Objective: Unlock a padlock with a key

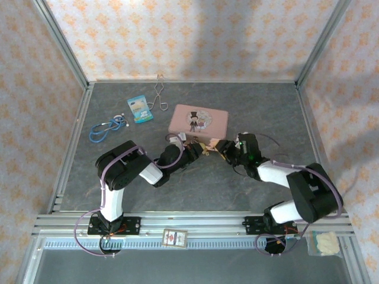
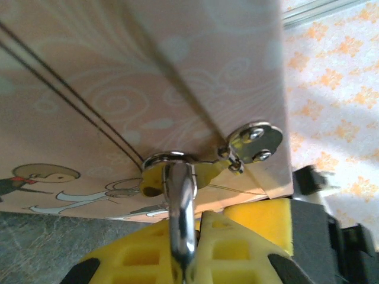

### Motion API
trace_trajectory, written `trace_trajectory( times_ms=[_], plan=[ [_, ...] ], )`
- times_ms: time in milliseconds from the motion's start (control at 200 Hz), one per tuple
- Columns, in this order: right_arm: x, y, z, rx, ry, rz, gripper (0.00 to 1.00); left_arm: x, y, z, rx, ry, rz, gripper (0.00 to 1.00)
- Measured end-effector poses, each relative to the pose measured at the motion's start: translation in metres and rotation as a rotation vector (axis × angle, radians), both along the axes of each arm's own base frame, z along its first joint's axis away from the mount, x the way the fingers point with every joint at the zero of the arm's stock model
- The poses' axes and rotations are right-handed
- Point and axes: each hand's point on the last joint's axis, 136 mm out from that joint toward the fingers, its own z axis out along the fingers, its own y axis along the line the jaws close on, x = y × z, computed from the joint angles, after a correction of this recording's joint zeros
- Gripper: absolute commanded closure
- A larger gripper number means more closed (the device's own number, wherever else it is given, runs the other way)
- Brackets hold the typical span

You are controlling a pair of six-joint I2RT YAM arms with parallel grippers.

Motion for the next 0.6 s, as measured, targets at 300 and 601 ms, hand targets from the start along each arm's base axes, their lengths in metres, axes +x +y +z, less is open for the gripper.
trace_trajectory(
  times_ms=[300,601],
  plan=[
    [-0.002,-0.031,0.014,-0.324,-0.140,0.043,0.53,0.001,-0.011,-0.013,0.098,0.015,-0.030,1.00],
    [-0.008,-0.030,0.014,-0.497,-0.193,0.109,0.52,0.000,-0.008,-0.026,0.168,0.032,-0.038,0.64]
  ],
)
